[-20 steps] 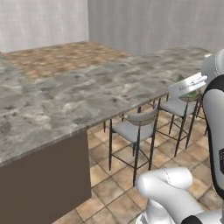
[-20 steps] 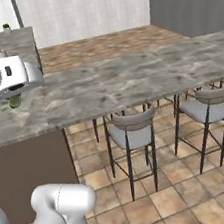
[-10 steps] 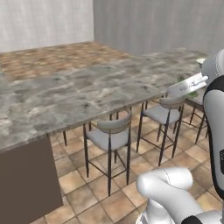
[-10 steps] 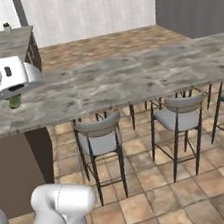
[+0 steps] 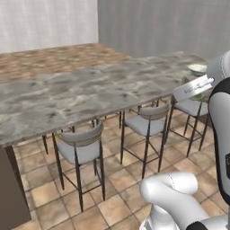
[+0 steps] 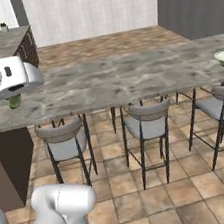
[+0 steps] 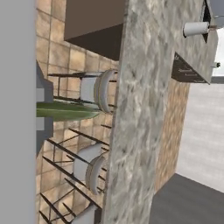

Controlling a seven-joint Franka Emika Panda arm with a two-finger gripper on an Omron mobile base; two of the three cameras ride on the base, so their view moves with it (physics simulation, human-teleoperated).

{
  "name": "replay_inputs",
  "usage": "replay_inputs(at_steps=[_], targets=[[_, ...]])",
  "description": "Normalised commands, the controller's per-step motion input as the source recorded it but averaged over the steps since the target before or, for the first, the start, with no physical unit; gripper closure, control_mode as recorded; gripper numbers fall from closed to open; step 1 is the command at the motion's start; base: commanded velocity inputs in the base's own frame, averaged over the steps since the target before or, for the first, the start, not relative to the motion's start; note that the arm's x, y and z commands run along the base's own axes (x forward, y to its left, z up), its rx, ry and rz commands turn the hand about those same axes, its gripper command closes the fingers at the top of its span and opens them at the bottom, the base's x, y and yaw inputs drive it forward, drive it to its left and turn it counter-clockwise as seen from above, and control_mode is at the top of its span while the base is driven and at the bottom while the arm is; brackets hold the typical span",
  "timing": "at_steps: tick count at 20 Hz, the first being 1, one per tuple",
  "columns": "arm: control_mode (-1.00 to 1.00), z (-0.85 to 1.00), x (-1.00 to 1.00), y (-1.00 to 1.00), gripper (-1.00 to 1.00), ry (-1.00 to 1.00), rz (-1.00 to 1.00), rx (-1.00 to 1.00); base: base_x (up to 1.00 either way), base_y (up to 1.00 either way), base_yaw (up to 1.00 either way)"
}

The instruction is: There is a bowl on the dining counter. Grab a lemon wedge from the fridge and place it in the bowl. Then get the liquor bottle and glass cup from the cabinet and place them next to the bowl.

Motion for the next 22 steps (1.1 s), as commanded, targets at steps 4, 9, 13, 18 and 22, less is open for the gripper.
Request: replay_inputs(at_steps=[4, 9, 13, 18, 22], targets=[[1.0, 0.0, 0.0, 0.0, 1.0, 0.0, 0.0, 0.0, 0.0, -1.0, 0.13], [1.0, 0.0, 0.0, 0.0, 1.0, 0.0, 0.0, 0.0, 0.0, -1.0, 0.13], [1.0, 0.0, 0.0, 0.0, 1.0, 0.0, 0.0, 0.0, 0.0, -1.0, 0.14], [1.0, 0.0, 0.0, 0.0, 1.0, 0.0, 0.0, 0.0, 0.03, -1.0, 0.14], [1.0, 0.0, 0.0, 0.0, 1.0, 0.0, 0.0, 0.0, 0.1, -1.0, 0.16]])
